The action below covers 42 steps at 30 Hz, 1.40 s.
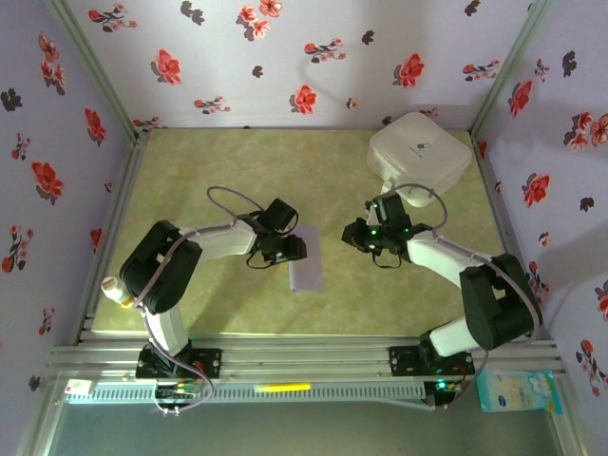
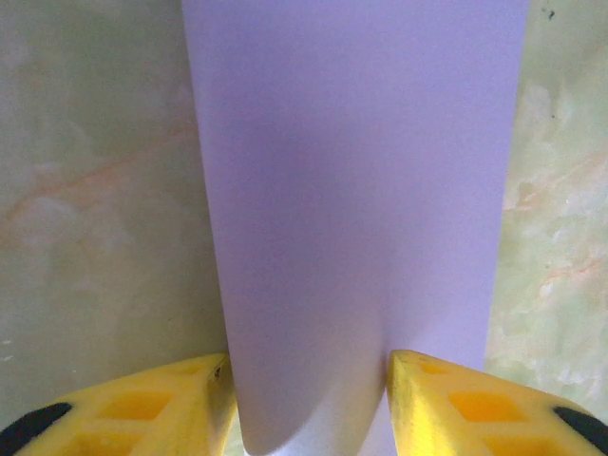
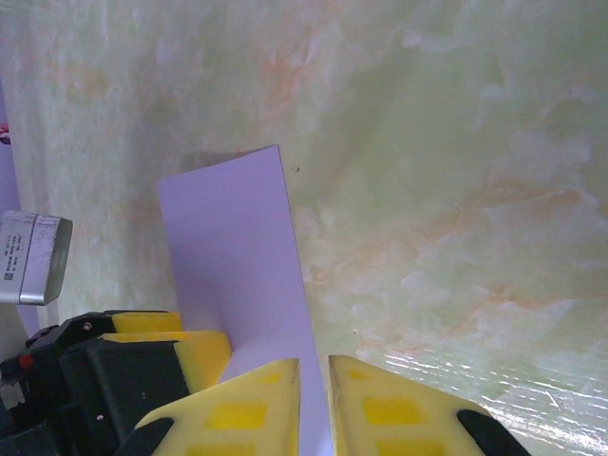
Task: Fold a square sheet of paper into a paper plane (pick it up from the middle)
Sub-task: Hold the square sheet of paper at the center of the table.
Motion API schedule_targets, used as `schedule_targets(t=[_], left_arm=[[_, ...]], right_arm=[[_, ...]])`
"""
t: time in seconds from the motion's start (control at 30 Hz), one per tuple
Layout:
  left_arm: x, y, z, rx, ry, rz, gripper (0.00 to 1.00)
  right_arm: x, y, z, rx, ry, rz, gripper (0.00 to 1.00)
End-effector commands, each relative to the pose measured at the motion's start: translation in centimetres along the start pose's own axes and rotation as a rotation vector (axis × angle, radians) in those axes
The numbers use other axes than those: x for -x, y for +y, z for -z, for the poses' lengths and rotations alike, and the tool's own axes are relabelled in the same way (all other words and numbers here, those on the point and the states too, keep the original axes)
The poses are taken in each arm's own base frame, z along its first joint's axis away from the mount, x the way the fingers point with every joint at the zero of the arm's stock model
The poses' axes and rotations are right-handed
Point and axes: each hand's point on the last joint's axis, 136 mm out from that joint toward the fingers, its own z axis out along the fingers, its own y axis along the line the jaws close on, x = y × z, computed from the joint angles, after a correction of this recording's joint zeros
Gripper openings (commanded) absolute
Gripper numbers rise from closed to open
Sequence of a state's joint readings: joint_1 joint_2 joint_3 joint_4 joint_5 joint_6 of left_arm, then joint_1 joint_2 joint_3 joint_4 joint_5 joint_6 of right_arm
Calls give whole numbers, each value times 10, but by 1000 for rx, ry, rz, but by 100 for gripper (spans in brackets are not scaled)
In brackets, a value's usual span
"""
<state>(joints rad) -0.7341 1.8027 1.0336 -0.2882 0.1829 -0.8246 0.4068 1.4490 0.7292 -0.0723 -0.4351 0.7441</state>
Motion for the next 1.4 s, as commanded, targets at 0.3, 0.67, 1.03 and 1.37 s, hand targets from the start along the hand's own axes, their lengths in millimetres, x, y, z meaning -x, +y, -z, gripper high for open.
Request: schedule_targets(t=[0.3,0.67,1.03,1.37], left_arm=[[-13,32,-26,103,23,26,48],[-13,32,-26,105,23,20,48],[-13,33,-27,106,23,17,48],[-13,33,-28,108,25,16,48]], right_arm=[[-7,2,-5,10,23,-7,16],[-12,10,-11,28,54,19,6],[-36,27,-43,-10,164,99,0],[-43,32,-64,-32,207,114,0]])
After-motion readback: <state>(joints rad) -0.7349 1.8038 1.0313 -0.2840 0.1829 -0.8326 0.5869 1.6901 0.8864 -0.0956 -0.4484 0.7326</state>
